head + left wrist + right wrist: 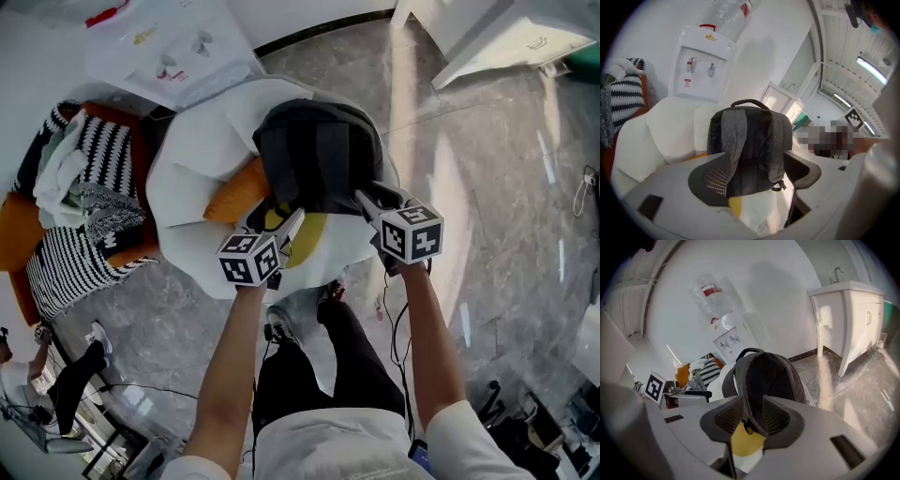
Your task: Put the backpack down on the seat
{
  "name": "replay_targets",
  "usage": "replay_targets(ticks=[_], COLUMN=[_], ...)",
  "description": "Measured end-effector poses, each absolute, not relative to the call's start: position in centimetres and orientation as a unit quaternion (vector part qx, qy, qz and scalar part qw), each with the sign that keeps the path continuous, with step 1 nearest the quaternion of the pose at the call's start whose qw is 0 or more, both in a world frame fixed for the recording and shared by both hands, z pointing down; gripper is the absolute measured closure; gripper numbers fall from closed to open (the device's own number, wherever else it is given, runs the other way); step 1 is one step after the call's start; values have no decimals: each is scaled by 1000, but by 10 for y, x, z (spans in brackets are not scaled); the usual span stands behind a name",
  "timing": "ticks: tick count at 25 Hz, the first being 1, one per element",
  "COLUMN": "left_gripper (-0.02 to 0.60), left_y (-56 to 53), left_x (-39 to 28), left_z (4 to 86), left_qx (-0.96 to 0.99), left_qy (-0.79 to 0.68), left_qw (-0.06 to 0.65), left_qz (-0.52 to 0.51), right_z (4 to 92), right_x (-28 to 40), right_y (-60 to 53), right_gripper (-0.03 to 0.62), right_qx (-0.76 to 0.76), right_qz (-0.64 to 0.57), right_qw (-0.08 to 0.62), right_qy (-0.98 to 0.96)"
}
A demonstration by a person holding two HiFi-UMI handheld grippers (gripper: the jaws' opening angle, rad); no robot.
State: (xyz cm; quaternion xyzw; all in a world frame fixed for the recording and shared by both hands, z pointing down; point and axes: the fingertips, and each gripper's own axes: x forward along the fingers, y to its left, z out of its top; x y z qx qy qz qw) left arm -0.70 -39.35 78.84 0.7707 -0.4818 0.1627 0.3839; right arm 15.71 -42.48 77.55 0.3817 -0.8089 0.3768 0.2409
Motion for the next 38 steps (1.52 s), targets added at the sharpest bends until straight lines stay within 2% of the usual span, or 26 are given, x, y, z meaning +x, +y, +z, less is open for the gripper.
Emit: replay_targets(ticks=[20,29,38], left_gripper=[215,216,268], left_y=[-344,-301,-253], left_x=[-33,-63,-97], left_z=[740,706,677], left_qx=[775,791,801], left_qy=[-482,-485,-488], left_qw=[399,363,334], left_qz=[84,89,92], right_z=[727,695,653], right_x=[170,147,122], right_y=[-368,-320,-270], right_gripper=[491,493,496], right_qx=[431,443,460], right_qz=[352,318,291], right_qw=[235,235,222], right_qy=[-797,-805,-809])
